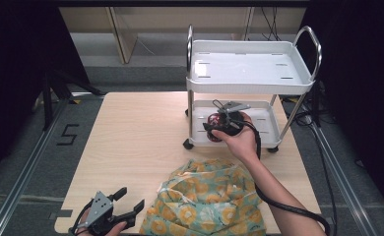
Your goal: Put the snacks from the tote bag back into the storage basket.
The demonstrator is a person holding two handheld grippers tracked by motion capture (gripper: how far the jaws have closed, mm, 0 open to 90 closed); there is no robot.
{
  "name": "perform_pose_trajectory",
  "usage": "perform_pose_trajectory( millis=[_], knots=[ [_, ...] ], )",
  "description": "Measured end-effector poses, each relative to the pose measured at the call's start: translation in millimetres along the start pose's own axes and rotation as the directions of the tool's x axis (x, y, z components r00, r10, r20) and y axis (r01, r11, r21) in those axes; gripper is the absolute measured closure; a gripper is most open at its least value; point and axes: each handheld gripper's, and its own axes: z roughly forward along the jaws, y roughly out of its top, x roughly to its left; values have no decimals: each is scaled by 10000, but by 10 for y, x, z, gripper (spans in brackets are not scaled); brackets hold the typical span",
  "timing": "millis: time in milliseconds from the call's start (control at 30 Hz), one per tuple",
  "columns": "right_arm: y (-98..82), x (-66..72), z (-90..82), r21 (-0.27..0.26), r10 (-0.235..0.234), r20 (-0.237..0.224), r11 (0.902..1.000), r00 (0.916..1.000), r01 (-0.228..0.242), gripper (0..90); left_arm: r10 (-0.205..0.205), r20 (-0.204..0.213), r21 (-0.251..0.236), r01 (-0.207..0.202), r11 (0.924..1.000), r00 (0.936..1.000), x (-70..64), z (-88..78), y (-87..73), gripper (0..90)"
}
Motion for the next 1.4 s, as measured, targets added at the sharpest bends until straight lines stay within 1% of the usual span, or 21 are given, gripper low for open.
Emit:
perform_pose_trajectory(
  millis=[133,167,200,533,600,633,667,833,867,933,967,1000,1033,1133,1167,1200,1267,1300,1333,1367,1400],
  knots=[
    [1,-5,13,-17,72,-5,10000,10000,-72,249,-22,-24,32,22,10000,10000,0,-3,-1,241],
    [5,-22,30,-16,-162,-31,9999,9999,161,250,-8,-20,28,8,10000,10000,0,-3,0,241],
    [6,-29,37,-185,-301,163,9994,9994,304,249,-6,-14,20,6,10000,10000,1,-3,-1,241],
    [18,-30,48,-132,-237,183,9996,9996,239,250,6,-2,17,-6,10000,10000,2,-2,-1,241],
    [19,-42,56,-161,-228,61,9996,9997,229,249,9,-3,13,-9,10000,10000,3,-4,-1,241],
    [18,-55,59,-198,-387,173,9990,9991,391,250,-2,-13,23,2,10000,10000,2,-4,-1,241],
    [16,-57,56,-119,-267,206,9996,9994,270,250,-6,-22,36,6,10000,10000,1,-4,0,241],
    [14,-74,88,-138,-245,152,9996,9996,247,249,-10,-18,36,10,10000,10000,1,-4,-1,241],
    [12,-71,79,-107,-178,278,9998,9995,181,250,-7,-15,26,7,10000,10000,3,-3,-1,241],
    [6,-87,108,-120,-334,133,9994,9994,336,250,-16,-30,44,17,10000,10000,3,-5,-1,241],
    [2,-84,111,-117,-268,187,9996,9995,270,249,-17,-28,38,18,10000,10000,3,-3,-1,242],
    [-2,-70,111,-69,-63,177,10000,9998,65,249,-11,-22,46,11,10000,10000,3,-3,-1,241],
    [2,-79,118,-47,-221,119,9997,9997,221,250,-8,-29,57,8,10000,10000,2,-2,-1,242],
    [5,-69,130,-99,-162,109,9998,9998,163,250,-18,-25,57,18,10000,10000,0,-1,-1,242],
    [14,-73,140,-72,-341,38,9994,9994,341,250,90,147,-128,-88,9999,9999,14,17,-3,242],
    [15,-67,140,-79,-260,124,9996,9996,261,250,70,100,-53,-70,10000,9999,12,10,-2,241],
    [25,-63,131,-43,-284,138,9996,9995,285,250,-7,-39,77,7,10000,10000,3,-3,-1,242],
    [27,-52,144,-94,-120,156,9999,9998,121,249,-50,-16,58,50,10000,10000,1,-2,-3,242],
    [32,-53,152,-68,-209,130,9998,9997,210,250,108,146,-94,-106,9999,9998,16,15,-1,242],
    [35,-54,153,-87,-267,144,9996,9995,268,250,37,67,-6,-37,10000,10000,9,7,-2,242],
    [35,-49,162,-108,-224,107,9997,9997,226,250,77,107,-51,-76,10000,9999,11,10,-1,242]
  ],
)
